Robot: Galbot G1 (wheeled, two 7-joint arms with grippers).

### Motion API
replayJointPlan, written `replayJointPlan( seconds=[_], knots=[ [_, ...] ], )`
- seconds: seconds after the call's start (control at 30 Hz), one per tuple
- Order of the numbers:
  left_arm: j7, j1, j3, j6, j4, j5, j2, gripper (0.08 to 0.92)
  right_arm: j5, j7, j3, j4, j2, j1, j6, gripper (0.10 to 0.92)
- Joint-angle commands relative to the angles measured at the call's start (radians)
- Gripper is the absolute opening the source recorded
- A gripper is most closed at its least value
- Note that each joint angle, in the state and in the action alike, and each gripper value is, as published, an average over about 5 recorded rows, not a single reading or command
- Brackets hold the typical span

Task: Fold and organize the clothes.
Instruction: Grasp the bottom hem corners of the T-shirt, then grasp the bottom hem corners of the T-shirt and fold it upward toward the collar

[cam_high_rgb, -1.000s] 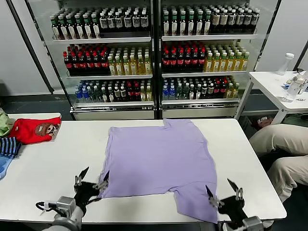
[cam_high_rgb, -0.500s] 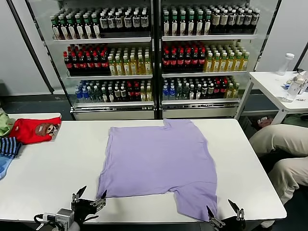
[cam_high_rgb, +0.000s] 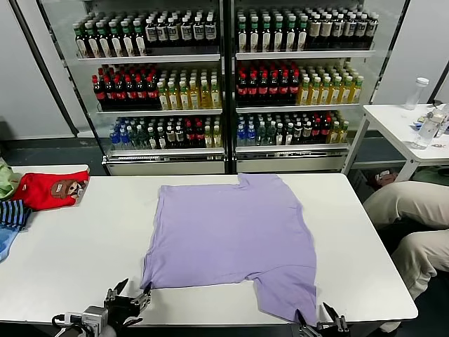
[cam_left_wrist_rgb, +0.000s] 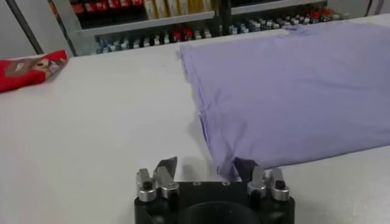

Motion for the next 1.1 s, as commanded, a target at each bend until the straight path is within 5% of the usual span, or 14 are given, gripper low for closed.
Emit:
replayJointPlan(
  seconds=[0.03,0.4,0.57,0.93,1.1],
  knots=[
    [0.009,0.003,0.007,-0.005,0.020,-0.019,-0.009,0.504,0.038,0.005,-0.019,-0.008,0.000,0.000,-0.013,0.431],
    [0.018,0.032,0.003,-0.065,-0.023,-0.001,-0.018,0.192,0.097,-0.030,0.075,0.057,-0.028,-0.016,-0.020,0.146],
    [0.005,0.120,-0.014,-0.097,-0.102,0.039,-0.002,0.095,0.115,-0.075,0.204,0.172,-0.083,-0.137,-0.025,0.123],
    [-0.099,0.493,-0.165,-0.127,-0.302,0.050,0.105,0.088,0.090,-0.092,0.264,0.297,-0.073,-0.292,-0.009,0.123],
    [-0.092,0.514,-0.260,-0.126,-0.306,0.013,0.120,0.088,0.094,-0.085,0.237,0.302,-0.070,-0.239,-0.007,0.123]
  ],
)
